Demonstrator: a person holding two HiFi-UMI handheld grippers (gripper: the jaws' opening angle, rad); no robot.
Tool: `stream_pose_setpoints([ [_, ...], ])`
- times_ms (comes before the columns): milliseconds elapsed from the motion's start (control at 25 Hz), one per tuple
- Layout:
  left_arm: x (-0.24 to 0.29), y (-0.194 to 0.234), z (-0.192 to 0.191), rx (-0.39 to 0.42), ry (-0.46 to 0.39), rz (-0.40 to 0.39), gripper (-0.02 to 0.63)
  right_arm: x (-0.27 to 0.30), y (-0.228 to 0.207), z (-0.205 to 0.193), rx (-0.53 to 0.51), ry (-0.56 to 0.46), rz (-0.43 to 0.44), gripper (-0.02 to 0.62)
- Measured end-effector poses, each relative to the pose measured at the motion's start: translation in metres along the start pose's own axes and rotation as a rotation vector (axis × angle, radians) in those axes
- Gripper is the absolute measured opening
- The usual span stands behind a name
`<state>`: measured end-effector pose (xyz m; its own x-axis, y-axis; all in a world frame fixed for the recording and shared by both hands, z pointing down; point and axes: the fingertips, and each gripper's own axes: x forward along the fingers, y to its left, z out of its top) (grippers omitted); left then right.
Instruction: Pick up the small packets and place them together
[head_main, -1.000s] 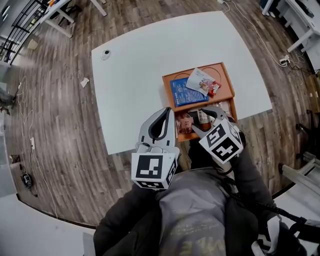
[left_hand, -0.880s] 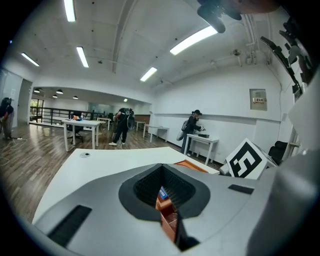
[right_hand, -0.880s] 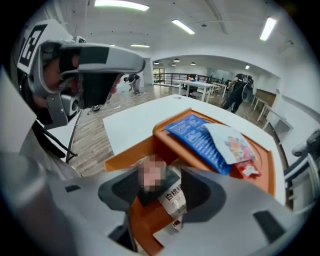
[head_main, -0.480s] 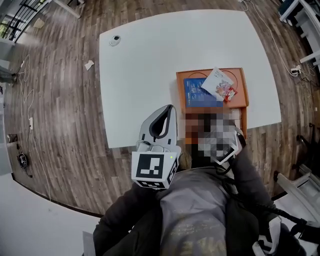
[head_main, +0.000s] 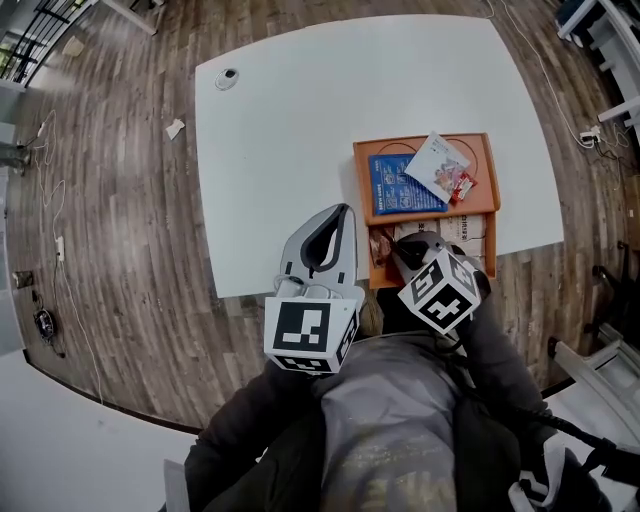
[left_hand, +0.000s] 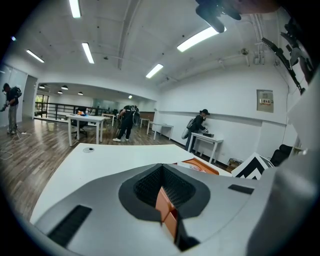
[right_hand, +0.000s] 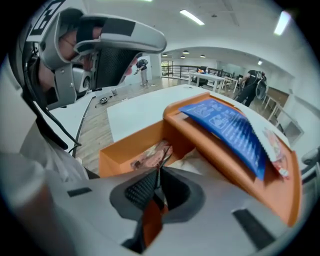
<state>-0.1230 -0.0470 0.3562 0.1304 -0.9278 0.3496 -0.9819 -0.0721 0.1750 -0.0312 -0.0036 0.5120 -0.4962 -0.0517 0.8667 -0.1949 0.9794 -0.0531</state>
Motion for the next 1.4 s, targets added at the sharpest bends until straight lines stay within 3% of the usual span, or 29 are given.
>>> stream_pose_setpoints([
  [200,-0.001,-0.006,0.003,0.011,-0.009,-0.020,-0.002,-0.012,-0.003,0.002,-0.003,-0.013,-0.034,0.018],
  [560,-0.029,-0.025,0.025,0.061,-0.081,-0.087,-0.002,-0.066,0.008,0.036,0.021,-0.148,-0.161,0.017],
  [880,-0.035,-0.045,0.034,0.094,-0.101,-0.129,-0.002,-0.079,0.012,0.032,0.050,-0.173,-0.197,0.017],
  [1240,-0.015,-0.037,0.048,0.108,-0.121,-0.118,-0.002,-0.091,-0.023,0.059,0.040,-0.238,-0.241,0.018],
  [1400,0.006,-0.038,0.058,0.109,-0.132,-0.084,-0.002,-0.101,-0.057,0.068,0.023,-0.277,-0.268,0.018],
])
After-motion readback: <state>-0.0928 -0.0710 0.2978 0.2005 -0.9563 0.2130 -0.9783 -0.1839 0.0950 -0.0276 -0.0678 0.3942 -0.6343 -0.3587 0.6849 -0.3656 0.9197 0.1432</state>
